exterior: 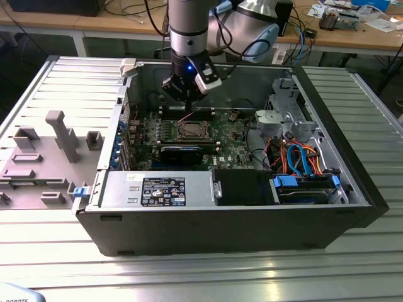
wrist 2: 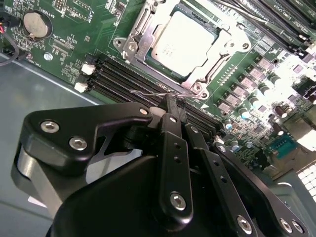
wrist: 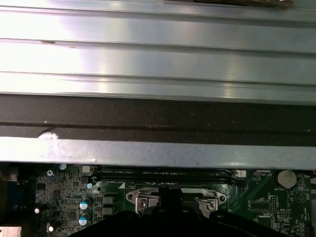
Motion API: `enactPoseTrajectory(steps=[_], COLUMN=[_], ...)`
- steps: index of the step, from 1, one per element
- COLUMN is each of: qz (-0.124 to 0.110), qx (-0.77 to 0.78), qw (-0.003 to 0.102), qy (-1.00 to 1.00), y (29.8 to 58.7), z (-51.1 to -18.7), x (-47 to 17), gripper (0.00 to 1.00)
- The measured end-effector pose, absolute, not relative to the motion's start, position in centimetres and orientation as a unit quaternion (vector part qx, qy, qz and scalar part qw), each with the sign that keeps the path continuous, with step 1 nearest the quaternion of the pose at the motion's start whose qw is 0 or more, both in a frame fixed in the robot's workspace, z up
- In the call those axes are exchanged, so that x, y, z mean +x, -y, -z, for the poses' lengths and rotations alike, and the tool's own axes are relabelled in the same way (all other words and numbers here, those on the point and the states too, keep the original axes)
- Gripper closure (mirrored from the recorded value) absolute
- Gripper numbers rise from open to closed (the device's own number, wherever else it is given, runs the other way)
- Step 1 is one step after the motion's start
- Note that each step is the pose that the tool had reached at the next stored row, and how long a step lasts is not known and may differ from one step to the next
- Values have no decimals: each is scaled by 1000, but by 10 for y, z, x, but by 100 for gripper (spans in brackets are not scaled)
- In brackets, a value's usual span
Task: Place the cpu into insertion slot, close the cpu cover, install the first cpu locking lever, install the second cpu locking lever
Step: 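Install the first cpu locking lever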
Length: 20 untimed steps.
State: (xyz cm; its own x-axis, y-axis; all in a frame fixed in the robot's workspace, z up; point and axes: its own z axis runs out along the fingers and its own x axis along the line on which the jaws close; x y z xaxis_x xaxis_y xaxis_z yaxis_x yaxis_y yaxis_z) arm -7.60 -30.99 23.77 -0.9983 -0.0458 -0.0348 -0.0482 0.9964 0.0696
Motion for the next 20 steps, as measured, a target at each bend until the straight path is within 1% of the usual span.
enactPoseTrajectory(steps=[20], qz=[-35], qx=[-26], qw=[16], qy=[-999], y=[305], z=[-230], x=[-60], gripper=[89])
